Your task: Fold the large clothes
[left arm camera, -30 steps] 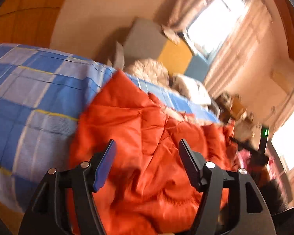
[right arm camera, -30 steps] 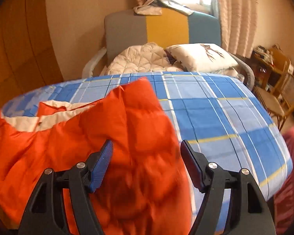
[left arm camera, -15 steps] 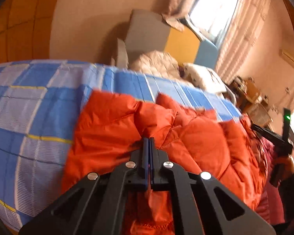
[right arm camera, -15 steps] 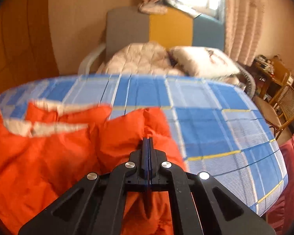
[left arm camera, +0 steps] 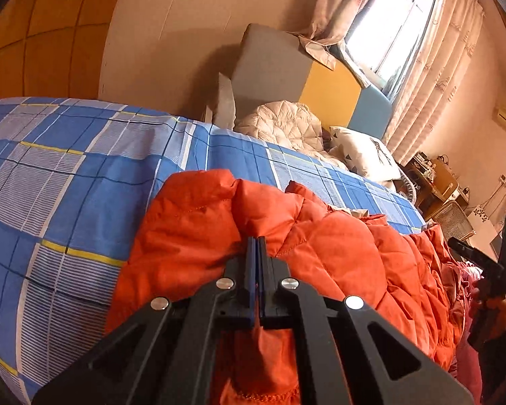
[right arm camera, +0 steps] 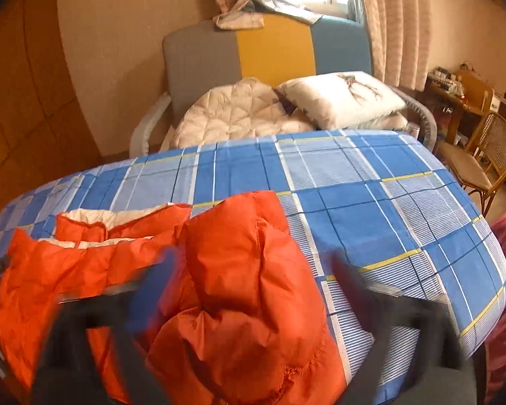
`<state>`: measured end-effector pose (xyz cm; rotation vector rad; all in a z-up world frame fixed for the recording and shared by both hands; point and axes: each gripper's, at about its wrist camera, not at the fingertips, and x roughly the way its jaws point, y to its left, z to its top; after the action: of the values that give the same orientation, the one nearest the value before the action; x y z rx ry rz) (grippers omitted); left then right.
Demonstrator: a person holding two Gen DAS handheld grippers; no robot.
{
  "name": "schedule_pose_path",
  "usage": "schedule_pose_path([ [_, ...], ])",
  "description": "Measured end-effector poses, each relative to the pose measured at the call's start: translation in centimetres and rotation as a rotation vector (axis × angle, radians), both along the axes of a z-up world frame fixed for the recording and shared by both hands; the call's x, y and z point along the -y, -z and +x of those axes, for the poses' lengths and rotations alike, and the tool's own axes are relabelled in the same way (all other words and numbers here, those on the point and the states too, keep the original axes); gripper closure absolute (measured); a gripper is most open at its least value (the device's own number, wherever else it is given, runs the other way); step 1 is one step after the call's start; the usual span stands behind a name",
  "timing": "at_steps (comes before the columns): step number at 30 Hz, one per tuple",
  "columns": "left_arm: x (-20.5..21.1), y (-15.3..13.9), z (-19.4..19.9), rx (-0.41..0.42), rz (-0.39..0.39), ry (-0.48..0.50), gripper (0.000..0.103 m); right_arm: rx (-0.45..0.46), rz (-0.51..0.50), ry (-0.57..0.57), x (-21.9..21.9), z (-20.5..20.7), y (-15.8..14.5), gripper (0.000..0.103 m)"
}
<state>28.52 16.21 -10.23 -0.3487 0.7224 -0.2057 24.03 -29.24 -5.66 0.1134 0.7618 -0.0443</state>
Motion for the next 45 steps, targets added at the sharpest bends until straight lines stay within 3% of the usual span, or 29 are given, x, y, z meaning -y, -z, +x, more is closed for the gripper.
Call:
schedule_pose_path([
  [3,0.0,0.1,-0.3,0.001,-0.002,-0.001,0.103,-0.054,-0.021,0.005,-0.1,0.6,1.6,0.008],
  [4,0.0,0.1,-0.3,0.005,-0.001,-0.002,0.103,-0.081,-0.025,0.015,0.0,1.0,2.2,0.013],
  [5,0.0,0.1,-0.3,0.006,0.002,-0.004,0.103,-0.11,-0.018,0.016,0.2,1.5,3.0,0.045],
  [7,0.2,0.0,-0.2,0.012,0.013,-0.011,0.103,-0.154,0.033,-0.019,0.1,2.2,3.9,0.072],
  [8,0.3,0.0,0.0,0.012,0.016,-0.011,0.103,-0.137,-0.001,-0.032,-0.5,2.3,3.8,0.083],
  [11,0.6,0.1,1.1,0.002,0.029,-0.025,0.103,-0.082,-0.036,-0.034,-1.3,2.9,2.5,0.091],
  [15,1.7,1.5,3.9,-0.051,0.074,-0.03,0.103,-0.033,-0.049,0.027,-1.0,4.6,2.0,0.092],
  [19,2.3,4.1,6.0,-0.104,0.111,-0.041,0.102,-0.095,-0.11,0.051,-1.9,7.0,5.5,0.092],
  [22,1.9,5.7,6.5,-0.125,0.082,-0.063,0.102,-0.116,-0.138,0.053,-2.6,7.9,7.6,0.091],
  [26,1.5,6.5,6.8,-0.15,0.074,-0.092,0.102,-0.155,-0.143,0.07,-2.6,9.3,8.9,0.083],
  [28,1.6,6.3,6.6,-0.162,0.092,-0.096,0.101,-0.161,-0.132,0.076,-2.3,9.1,8.7,0.078],
  [30,1.2,6.1,6.3,-0.185,0.048,-0.104,0.1,-0.162,-0.115,0.091,-1.8,8.7,8.2,0.059],
  [31,0.9,5.6,5.9,-0.183,0.031,-0.123,0.098,-0.157,-0.095,0.11,-1.4,8.3,7.8,0.042],
  [32,0.9,5.0,5.3,-0.169,0.029,-0.128,0.095,-0.143,-0.074,0.124,-0.9,7.7,7.3,0.035],
  [34,0.8,4.1,4.3,-0.144,0.026,-0.134,0.074,-0.101,-0.05,0.137,-0.5,6.3,6.0,0.035],
  [36,1.0,3.1,3.3,-0.113,0.029,-0.137,0.066,-0.073,-0.054,0.125,-0.7,4.9,4.6,0.035],
  [42,3.2,0.1,-0.4,-0.013,0.078,-0.114,0.061,-0.007,0.029,0.034,-3.7,0.6,1.5,0.028],
  [45,4.3,-0.1,-1.8,-0.01,0.065,-0.089,0.061,0.015,0.062,-0.023,-6.4,-1.2,0.7,0.028],
])
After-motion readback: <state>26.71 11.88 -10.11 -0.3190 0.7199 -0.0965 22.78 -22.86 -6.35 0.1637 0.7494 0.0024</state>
